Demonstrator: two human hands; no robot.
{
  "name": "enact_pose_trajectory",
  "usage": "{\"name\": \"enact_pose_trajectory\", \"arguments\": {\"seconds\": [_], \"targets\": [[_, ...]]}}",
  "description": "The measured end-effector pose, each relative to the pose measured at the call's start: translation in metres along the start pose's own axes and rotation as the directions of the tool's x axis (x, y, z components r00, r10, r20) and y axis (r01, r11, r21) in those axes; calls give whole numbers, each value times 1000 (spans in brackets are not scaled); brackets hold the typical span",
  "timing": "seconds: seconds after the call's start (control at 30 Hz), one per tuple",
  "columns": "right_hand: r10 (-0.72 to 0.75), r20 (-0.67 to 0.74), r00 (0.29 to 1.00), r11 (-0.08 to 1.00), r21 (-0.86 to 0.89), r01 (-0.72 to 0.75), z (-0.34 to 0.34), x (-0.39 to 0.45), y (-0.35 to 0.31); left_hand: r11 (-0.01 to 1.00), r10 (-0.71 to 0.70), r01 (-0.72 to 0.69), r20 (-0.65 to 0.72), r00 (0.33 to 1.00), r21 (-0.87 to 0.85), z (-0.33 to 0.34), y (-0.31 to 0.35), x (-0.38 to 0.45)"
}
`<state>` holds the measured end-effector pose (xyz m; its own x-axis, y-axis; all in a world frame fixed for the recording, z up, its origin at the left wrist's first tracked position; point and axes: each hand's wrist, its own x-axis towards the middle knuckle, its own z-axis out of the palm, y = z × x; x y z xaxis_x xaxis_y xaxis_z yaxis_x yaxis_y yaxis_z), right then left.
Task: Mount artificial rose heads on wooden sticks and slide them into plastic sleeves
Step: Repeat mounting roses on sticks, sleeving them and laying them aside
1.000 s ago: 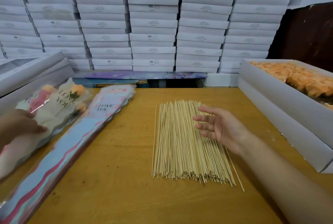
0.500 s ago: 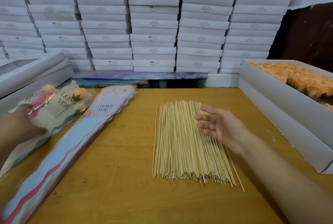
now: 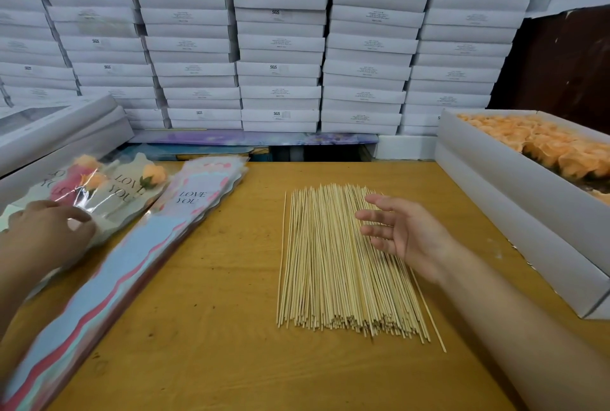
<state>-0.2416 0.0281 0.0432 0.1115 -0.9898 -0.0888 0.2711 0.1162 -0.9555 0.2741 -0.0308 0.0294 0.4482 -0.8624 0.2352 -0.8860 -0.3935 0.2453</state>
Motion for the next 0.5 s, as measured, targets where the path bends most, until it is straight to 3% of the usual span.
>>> {"name": "enact_pose_trajectory", "arguments": {"seconds": [0.1, 0.2, 0.3, 0.5], "targets": [[7, -7, 1000, 1000, 4, -7, 0, 0, 0, 995, 87, -91, -105, 991, -35, -7, 20, -16], [13, -21, 1000, 1000, -8, -13, 1, 0, 0, 936, 257, -304, -241, 936, -180, -14, 66, -45], [6, -22, 1000, 1000, -27, -6, 1, -1, 1, 858, 359, -384, -136, 923, -341, -9, 116, -82], [-12, -57, 998, 995, -99, 6, -3, -1, 2, 787, 505, -460, 1, 863, -411, 20, 171, -141]]}}
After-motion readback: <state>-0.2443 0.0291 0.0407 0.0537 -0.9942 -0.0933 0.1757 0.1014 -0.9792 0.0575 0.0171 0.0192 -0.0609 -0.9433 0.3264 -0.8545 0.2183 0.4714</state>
